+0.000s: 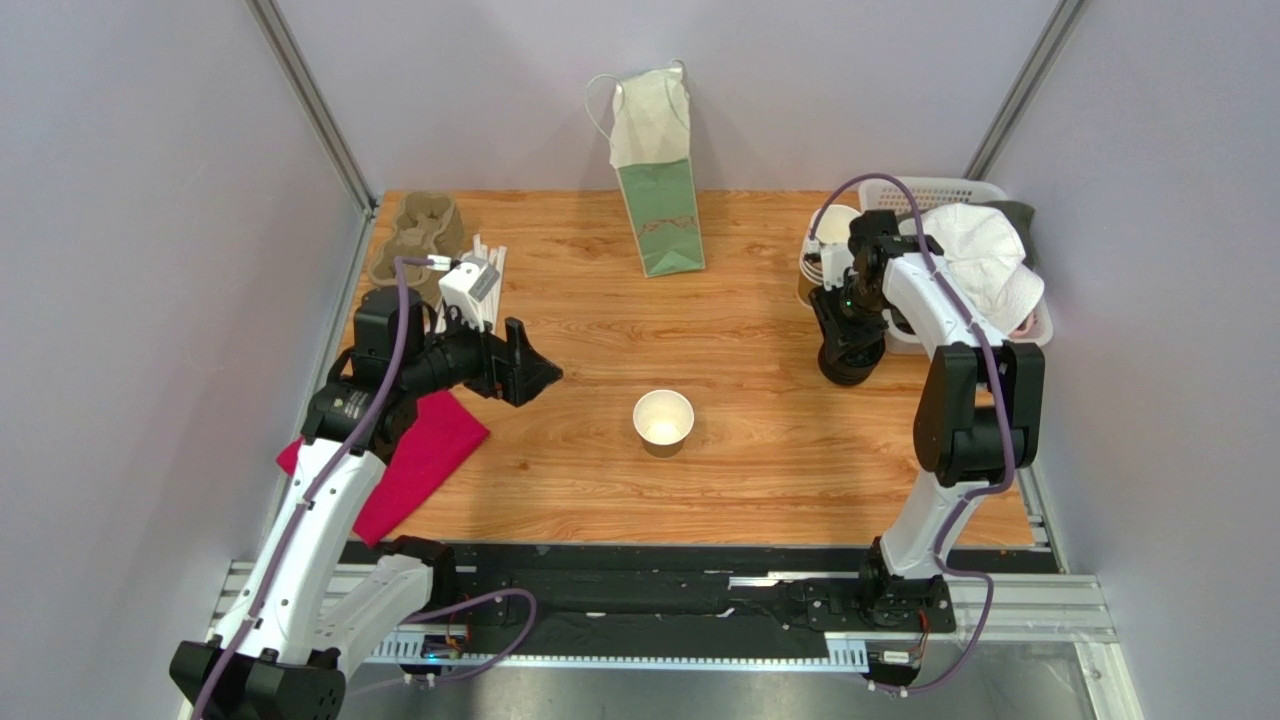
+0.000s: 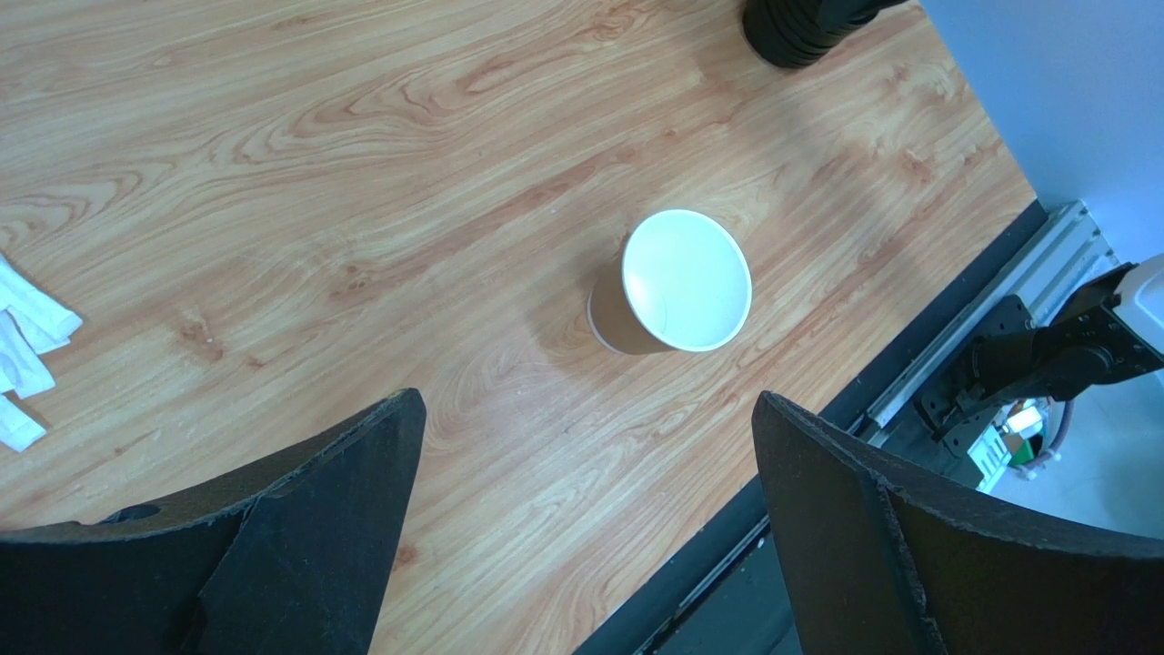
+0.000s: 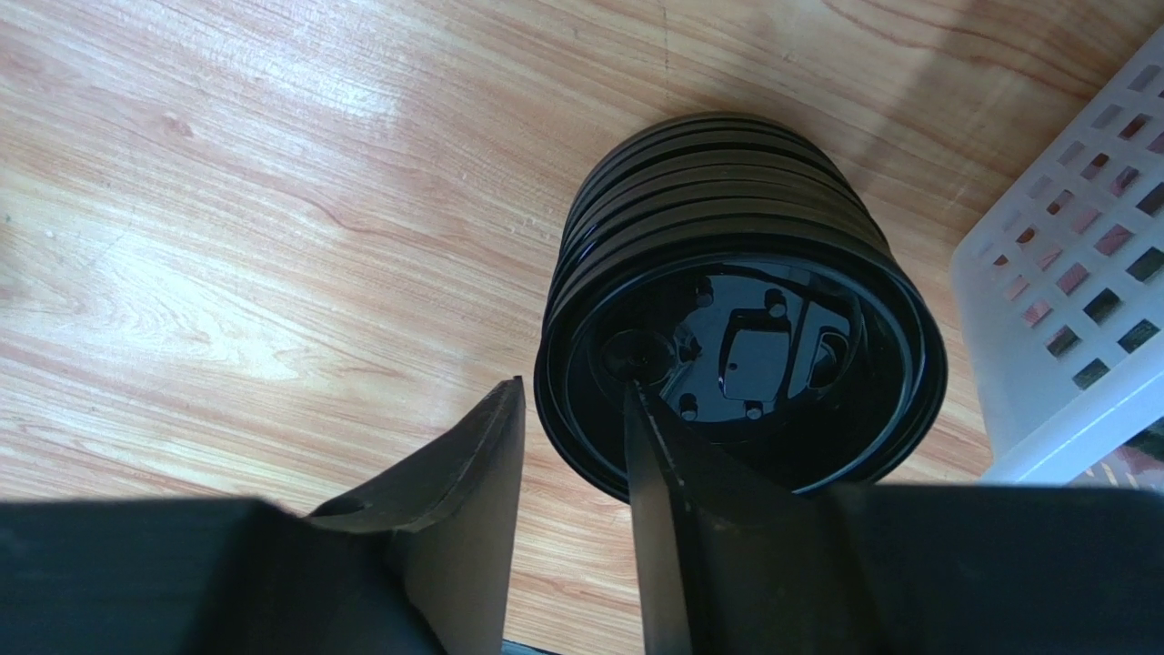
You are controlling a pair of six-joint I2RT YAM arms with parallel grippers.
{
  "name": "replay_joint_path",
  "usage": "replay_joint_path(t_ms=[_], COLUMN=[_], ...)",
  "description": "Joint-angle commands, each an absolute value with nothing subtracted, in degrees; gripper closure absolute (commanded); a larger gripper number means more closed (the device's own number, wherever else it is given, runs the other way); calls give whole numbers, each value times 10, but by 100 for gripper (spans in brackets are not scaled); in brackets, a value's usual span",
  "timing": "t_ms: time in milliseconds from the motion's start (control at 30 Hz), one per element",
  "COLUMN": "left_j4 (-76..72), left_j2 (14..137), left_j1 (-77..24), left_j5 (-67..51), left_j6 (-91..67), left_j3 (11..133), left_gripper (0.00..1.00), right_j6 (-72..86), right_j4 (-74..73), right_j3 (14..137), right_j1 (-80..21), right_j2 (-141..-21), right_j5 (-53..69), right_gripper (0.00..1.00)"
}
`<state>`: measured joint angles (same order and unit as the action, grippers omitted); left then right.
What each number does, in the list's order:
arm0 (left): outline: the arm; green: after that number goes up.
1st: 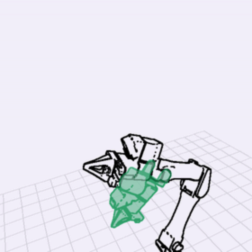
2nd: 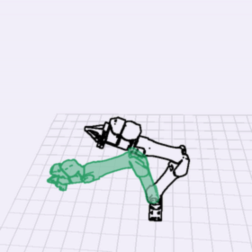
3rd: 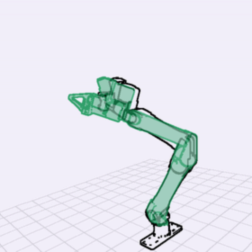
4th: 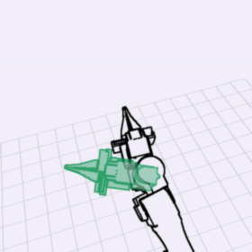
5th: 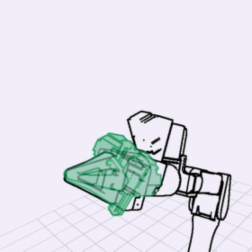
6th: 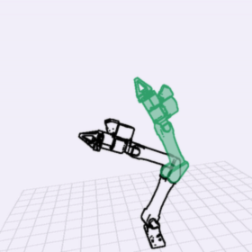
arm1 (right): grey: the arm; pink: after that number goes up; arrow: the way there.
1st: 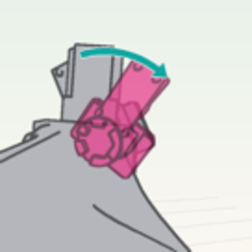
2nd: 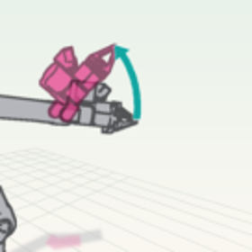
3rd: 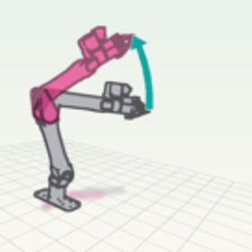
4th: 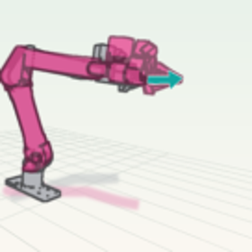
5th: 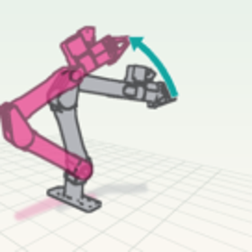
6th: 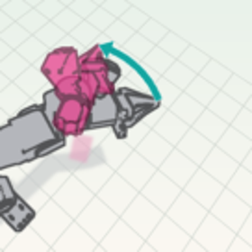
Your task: Pack the takeout coffee
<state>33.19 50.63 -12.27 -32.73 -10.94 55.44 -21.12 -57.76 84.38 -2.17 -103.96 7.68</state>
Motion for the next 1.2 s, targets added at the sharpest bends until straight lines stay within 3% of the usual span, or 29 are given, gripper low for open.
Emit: replay_joint_path(t_ms=[0, 500, 1167], left_j4=[311, 310, 308], left_j2=[502, 499, 502], left_j1=[-125, -125, -125], left_j5=[-335, -340, -341], left_j6=[-101, -101, -98], left_j3=[552, 549, 546], left_gripper=[1, 1, 1], right_j6=[-221, -221, -225], right_j4=[-570, -592, -610], right_j3=[869, 881, 892], right_j1=[-16, -8, -10], right_j2=[-1042, -1033, -997], right_j5=[94, 117, 94], right_gripper=[66, 99, 100])
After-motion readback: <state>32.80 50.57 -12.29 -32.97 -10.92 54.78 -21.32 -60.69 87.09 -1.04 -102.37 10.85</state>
